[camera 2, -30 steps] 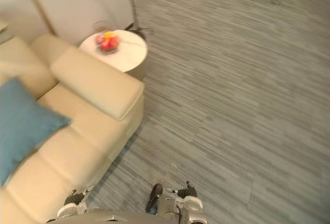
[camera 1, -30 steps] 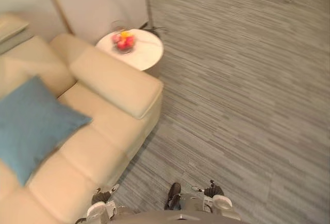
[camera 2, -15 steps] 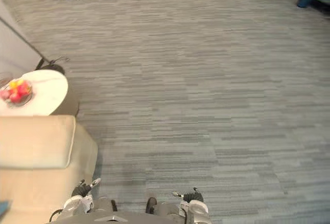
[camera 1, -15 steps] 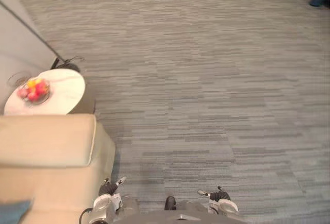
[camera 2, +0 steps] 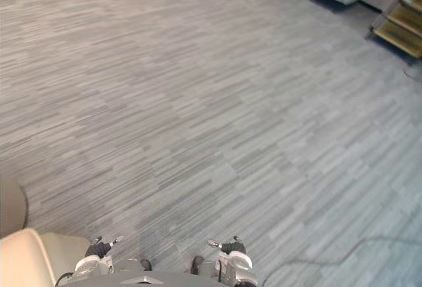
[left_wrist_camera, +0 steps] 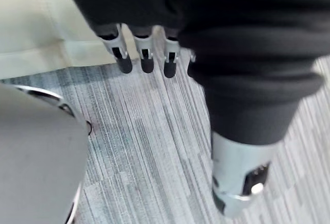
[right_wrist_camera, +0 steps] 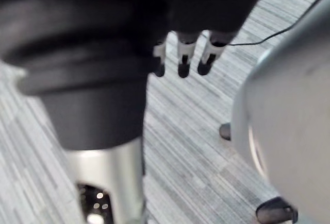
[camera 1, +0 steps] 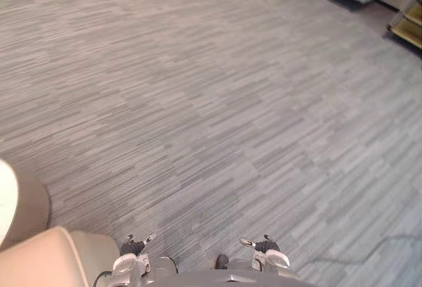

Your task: Pick up cushions and gather them together orderly.

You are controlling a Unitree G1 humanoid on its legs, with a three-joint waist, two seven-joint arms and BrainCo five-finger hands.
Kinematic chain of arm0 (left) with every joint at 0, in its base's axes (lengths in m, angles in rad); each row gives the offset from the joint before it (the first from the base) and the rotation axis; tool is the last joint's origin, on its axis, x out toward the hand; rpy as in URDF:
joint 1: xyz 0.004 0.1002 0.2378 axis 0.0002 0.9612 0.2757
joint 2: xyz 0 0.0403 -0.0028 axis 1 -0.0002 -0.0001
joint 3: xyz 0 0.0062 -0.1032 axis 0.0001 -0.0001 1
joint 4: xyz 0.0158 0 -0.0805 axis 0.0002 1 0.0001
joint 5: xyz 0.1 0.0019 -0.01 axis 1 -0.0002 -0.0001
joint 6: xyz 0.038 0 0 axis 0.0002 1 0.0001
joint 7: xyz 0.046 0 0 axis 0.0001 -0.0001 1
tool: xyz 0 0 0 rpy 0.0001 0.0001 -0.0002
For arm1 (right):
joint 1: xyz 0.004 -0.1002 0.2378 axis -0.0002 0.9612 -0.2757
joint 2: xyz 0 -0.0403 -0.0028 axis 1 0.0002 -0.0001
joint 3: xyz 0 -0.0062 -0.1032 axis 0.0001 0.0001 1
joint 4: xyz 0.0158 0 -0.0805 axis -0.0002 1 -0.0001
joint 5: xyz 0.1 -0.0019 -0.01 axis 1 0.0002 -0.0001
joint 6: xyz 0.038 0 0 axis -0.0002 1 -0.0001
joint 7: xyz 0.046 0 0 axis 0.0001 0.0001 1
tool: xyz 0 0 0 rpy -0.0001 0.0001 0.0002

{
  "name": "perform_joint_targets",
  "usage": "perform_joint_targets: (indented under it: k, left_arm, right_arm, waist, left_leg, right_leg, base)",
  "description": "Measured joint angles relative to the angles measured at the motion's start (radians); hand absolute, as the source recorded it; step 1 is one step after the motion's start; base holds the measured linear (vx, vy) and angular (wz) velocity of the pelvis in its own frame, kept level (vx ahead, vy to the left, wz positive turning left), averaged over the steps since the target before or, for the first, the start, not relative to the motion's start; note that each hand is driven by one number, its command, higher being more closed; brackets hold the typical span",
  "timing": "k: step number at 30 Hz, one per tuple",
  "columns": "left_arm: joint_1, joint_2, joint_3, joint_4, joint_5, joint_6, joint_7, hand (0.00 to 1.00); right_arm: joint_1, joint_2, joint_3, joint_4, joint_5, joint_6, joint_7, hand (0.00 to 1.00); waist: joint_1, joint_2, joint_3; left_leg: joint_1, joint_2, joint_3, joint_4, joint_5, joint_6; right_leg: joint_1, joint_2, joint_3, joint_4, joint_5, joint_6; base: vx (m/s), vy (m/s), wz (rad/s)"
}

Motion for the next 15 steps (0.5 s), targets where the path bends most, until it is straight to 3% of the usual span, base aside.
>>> perform_joint_targets:
  k: [1, 2, 4, 7, 9, 11, 14, 15]
  left_arm:
    - [-0.008, 0.005, -0.004, 0.007, 0.0, 0.001, 0.0, 0.0]
    - [-0.02, -0.004, -0.009, 0.011, 0.0, 0.003, 0.0, 0.0]
    - [-0.015, -0.008, -0.017, 0.02, 0.0, 0.006, 0.001, 0.0]
    - [-0.007, -0.007, -0.019, 0.027, 0.001, 0.007, 0.003, 0.0]
    - [-0.01, -0.004, -0.028, 0.025, 0.002, 0.006, 0.002, 0.0]
    - [-0.008, -0.007, -0.029, 0.027, 0.011, 0.006, 0.001, 0.0]
    - [-0.01, -0.018, -0.023, -0.005, 0.019, 0.006, -0.002, 0.0]
    - [-0.009, -0.019, -0.024, -0.013, 0.019, 0.006, -0.002, 0.0]
  right_arm:
    - [-0.006, -0.006, 0.0, 0.001, 0.0, 0.0, 0.0, 0.0]
    - [-0.027, -0.034, 0.001, 0.014, 0.0, -0.002, -0.003, 0.0]
    - [-0.03, -0.061, 0.003, 0.033, 0.0, -0.006, -0.007, 0.0]
    - [-0.006, -0.086, 0.001, 0.032, 0.019, -0.008, -0.02, 0.0]
    - [0.006, -0.1, 0.002, 0.032, 0.031, -0.014, -0.033, 0.0]
    - [0.012, -0.098, 0.002, 0.031, 0.04, -0.018, -0.036, 0.0]
    - [0.006, -0.097, 0.001, 0.019, 0.04, -0.018, -0.054, 0.0]
    - [0.005, -0.095, 0.001, 0.015, 0.04, -0.018, -0.056, 0.0]
  waist:
    - [-0.001, 0.001, 0.0]
    - [0.001, 0.038, 0.02]
    - [-0.001, 0.058, 0.019]
    - [-0.018, 0.063, 0.019]
    - [-0.019, 0.064, 0.019]
    - [-0.011, 0.072, 0.028]
    - [0.007, 0.077, 0.052]
    - [0.01, 0.073, 0.058]
  left_leg:
    - [0.002, 0.003, 0.0, -0.002, 0.001, -0.002]
    - [0.031, 0.014, 0.005, -0.025, 0.007, -0.011]
    - [0.064, 0.006, 0.026, -0.039, 0.013, -0.02]
    - [0.083, -0.001, 0.026, 0.045, 0.023, -0.032]
    - [0.042, 0.022, 0.029, 0.204, 0.023, -0.032]
    - [-0.047, 0.087, 0.025, 0.494, 0.055, -0.045]
    - [-0.144, 0.083, -0.038, 0.628, -0.093, -0.001]
    - [-0.157, 0.076, -0.052, 0.633, -0.107, -0.001]
  right_leg:
    - [0.001, 0.005, -0.022, -0.006, 0.014, -0.008]
    - [0.001, 0.017, -0.078, -0.007, 0.049, -0.04]
    - [0.015, 0.021, -0.083, -0.022, 0.055, -0.048]
    - [0.069, 0.024, -0.031, -0.075, 0.055, -0.047]
    - [0.093, 0.033, 0.002, -0.098, 0.054, -0.045]
    - [0.145, 0.055, 0.053, -0.137, 0.055, -0.044]
    - [0.186, 0.053, 0.16, -0.148, 0.038, -0.048]
    - [0.191, 0.049, 0.177, -0.149, 0.029, -0.048]
  base:
    - [0.18, -0.058, -0.9]
    - [0.15, -0.06, -0.81]
    - [0.18, -0.034, -0.93]
    - [0.15, 0.016, -0.64]
    - [0.12, 0.052, -0.66]
    - [0.15, 0.103, -0.81]
    - [0.12, 0.165, -0.66]
    - [0.15, 0.307, -0.77]
